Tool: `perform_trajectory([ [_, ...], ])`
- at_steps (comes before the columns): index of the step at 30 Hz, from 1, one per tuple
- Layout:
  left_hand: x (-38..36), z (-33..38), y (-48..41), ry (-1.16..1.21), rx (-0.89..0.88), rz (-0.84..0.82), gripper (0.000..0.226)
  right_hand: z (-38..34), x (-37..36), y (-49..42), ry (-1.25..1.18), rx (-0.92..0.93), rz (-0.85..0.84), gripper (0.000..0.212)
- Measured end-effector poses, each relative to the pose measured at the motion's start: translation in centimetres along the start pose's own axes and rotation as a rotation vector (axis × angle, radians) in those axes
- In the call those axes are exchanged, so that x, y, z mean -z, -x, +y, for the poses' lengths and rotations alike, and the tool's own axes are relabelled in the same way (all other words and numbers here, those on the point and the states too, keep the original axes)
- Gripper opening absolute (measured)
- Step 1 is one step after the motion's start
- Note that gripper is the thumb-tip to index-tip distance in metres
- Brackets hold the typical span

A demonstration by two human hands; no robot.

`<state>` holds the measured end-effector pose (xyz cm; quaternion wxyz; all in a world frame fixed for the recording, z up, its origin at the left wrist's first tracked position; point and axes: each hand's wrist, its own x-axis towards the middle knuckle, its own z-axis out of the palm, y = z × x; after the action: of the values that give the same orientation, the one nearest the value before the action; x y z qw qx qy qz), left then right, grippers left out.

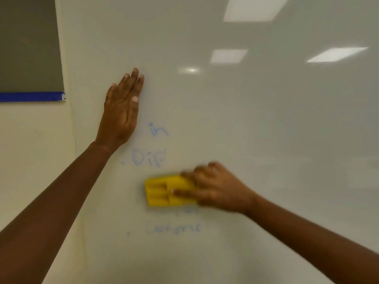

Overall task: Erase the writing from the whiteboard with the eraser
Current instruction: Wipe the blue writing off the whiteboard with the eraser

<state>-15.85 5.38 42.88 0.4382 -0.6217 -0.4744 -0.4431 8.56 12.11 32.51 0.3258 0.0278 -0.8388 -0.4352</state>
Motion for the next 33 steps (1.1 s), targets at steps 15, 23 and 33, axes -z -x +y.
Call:
perform_trajectory([
  [15, 0.1, -1.7, 0.4, -0.245, 0.057, 0.056, 0.052, -1.9, -1.2, -1.9, -0.006, -0.102, 0.041, 0.056],
  [23, 0.2, -2.1, 0.5, -0.170, 0.048, 0.068, 0.051, 4.6, 2.8, -6.0, 0.025, -0.356, 0.217, 0.052],
  [33, 0.7, -2.0, 0.4, -0.040, 0.052, 0.080, 0.051, -0.1, -0.4, -6.3, -0.014, -0.251, 0.170, 0.064],
])
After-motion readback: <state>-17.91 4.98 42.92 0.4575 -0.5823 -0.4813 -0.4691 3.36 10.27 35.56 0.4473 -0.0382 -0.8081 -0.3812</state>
